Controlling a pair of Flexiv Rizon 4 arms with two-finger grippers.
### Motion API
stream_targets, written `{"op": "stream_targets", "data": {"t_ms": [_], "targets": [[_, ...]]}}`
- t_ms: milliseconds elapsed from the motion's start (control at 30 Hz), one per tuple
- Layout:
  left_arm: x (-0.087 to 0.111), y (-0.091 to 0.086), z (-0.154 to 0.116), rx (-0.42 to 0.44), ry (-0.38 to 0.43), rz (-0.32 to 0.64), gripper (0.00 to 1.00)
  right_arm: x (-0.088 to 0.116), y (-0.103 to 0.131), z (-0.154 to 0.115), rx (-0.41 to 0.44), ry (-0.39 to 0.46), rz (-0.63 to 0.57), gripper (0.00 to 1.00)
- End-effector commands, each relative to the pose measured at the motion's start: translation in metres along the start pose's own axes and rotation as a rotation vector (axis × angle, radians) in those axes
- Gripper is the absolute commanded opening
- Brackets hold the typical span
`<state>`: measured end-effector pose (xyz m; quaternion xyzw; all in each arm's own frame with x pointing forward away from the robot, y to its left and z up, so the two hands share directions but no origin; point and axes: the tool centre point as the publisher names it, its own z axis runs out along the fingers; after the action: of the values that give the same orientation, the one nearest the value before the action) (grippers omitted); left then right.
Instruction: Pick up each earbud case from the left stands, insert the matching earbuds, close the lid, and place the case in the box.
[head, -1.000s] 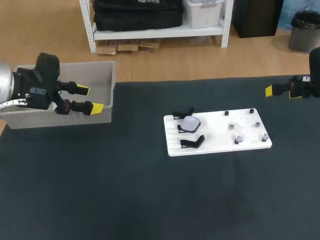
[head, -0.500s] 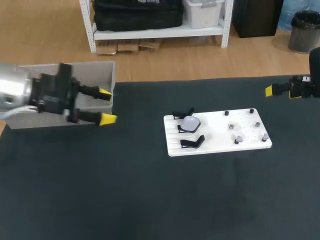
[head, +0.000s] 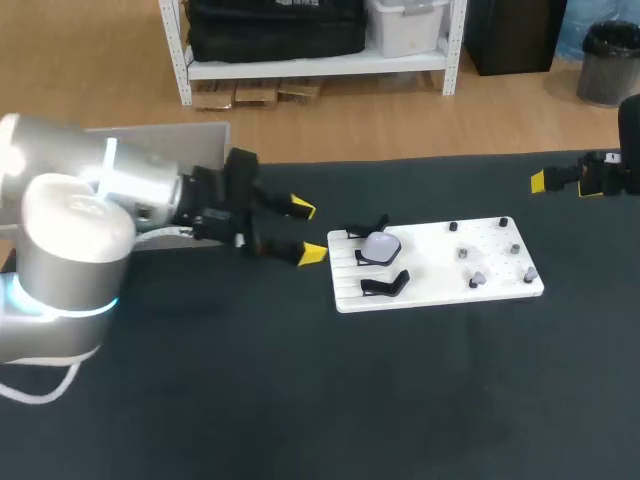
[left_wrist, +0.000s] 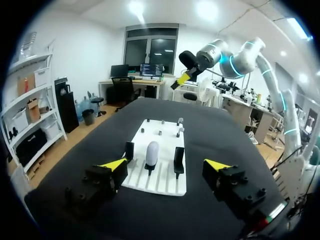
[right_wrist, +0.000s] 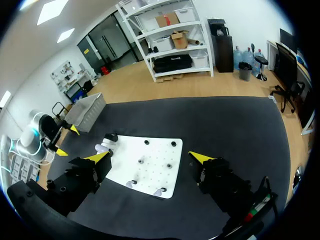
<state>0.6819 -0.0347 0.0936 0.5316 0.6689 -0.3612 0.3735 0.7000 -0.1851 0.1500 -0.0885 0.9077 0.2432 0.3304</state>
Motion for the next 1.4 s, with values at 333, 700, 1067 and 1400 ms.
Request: {"op": "stream_targets", "data": {"t_ms": [333, 700, 1067, 1400], "targets": [[0.000, 0.006, 0.023, 0.021, 0.011, 0.018, 1.00, 0.000, 0.000, 0.000, 0.000, 0.000, 0.000, 1.00], [0.018, 0.013, 0.061, -0.030, 0.046, 0.100, 1.00, 0.000, 0.000, 0.000, 0.000, 0.000, 0.000, 1.00], [0.026, 0.022, 0.089, -0.048, 0.026, 0.071, 1.00, 0.000, 0.000, 0.000, 0.000, 0.000, 0.000, 1.00], [0.029, 0.032, 0.106, -0.027, 0.017, 0.053, 1.00, 0.000, 0.000, 0.000, 0.000, 0.000, 0.000, 1.00]]}}
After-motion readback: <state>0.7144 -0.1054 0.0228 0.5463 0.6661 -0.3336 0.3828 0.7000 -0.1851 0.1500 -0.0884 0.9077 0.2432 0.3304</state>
